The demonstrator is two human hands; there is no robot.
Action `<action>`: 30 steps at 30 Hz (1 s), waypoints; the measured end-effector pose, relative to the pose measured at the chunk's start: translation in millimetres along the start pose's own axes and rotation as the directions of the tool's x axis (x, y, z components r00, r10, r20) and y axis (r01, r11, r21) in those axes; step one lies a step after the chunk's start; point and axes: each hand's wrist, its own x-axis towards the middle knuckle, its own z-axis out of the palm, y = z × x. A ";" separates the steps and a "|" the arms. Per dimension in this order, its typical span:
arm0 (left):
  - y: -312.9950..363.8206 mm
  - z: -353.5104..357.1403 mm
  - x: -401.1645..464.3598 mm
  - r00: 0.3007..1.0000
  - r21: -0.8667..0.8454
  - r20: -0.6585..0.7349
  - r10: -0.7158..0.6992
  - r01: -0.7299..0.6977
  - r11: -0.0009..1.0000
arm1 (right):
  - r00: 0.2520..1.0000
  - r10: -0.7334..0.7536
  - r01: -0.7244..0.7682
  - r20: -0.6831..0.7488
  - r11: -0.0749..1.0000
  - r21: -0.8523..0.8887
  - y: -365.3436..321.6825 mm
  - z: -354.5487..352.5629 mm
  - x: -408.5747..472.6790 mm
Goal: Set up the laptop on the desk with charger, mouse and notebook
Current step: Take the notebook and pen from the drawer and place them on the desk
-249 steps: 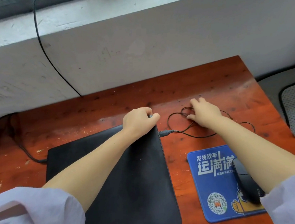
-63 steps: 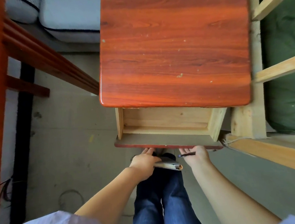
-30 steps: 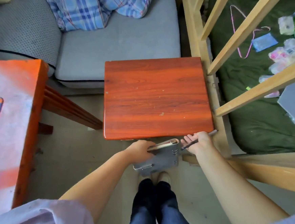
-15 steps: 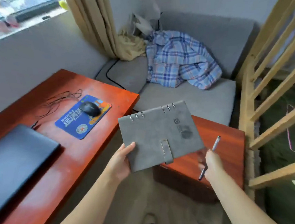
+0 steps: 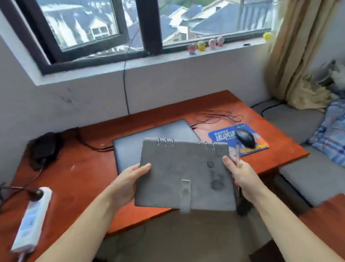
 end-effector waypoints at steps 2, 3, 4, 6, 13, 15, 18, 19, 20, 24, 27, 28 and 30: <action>24.3 -43.3 -9.2 0.986 0.095 -0.139 0.096 -0.083 0.992 | 0.994 -0.004 0.009 0.112 0.999 -0.040 -12.0 48.3 22.3; 40.4 -64.2 -11.6 0.951 0.242 -0.246 0.185 -0.125 0.962 | 0.984 -0.010 0.020 0.180 0.998 -0.053 -18.1 71.2 32.0; 58.1 -83.6 -12.6 0.899 0.432 -0.321 0.298 -0.141 0.891 | 0.969 -0.018 0.038 0.245 0.996 -0.077 -24.8 93.7 40.8; 84.1 -112.8 -12.6 0.901 0.721 -0.221 0.374 -0.107 0.685 | 0.930 -0.012 0.070 0.367 0.987 -0.146 -38.8 138.5 56.4; 71.2 -176.6 -18.6 0.992 0.299 0.128 0.022 -0.060 0.952 | 0.867 -0.067 0.358 0.494 0.773 -0.524 -81.1 264.6 100.5; 60.7 -203.2 -21.0 0.996 0.168 0.038 0.084 -0.089 0.982 | 0.913 -0.233 0.397 0.336 0.699 -0.595 -82.2 279.6 119.2; 37.3 -237.4 -18.3 0.982 -0.055 -0.160 0.097 -0.107 0.993 | 0.965 -0.143 0.256 0.221 0.702 -0.665 -54.3 291.1 130.4; 30.5 -246.1 -16.7 0.969 -0.132 -0.237 0.074 -0.107 0.985 | 0.967 -0.061 0.217 0.248 0.708 -0.672 -34.0 296.6 128.1; 24.6 -253.7 -15.9 0.950 -0.189 -0.310 0.044 -0.107 0.976 | 0.961 0.001 0.194 0.277 0.713 -0.674 -11.5 304.2 123.5; 7.1 -274.2 -14.4 0.883 -0.260 -0.469 -0.011 -0.126 0.957 | 0.957 0.038 0.159 0.287 0.758 -0.633 54.1 338.2 113.0; -2.9 -281.5 -6.6 0.822 -0.224 -0.565 -0.072 -0.069 0.972 | 0.967 0.071 0.103 0.244 0.769 -0.631 76.0 353.5 116.2; -6.0 -284.3 -1.7 0.792 -0.178 -0.603 -0.097 -0.016 0.984 | 0.972 0.077 0.087 0.223 0.764 -0.639 82.1 357.9 117.3; -14.1 -293.9 9.1 0.698 -0.015 -0.704 -0.133 0.172 0.985 | 0.977 0.086 0.067 0.197 0.747 -0.661 92.8 366.8 119.2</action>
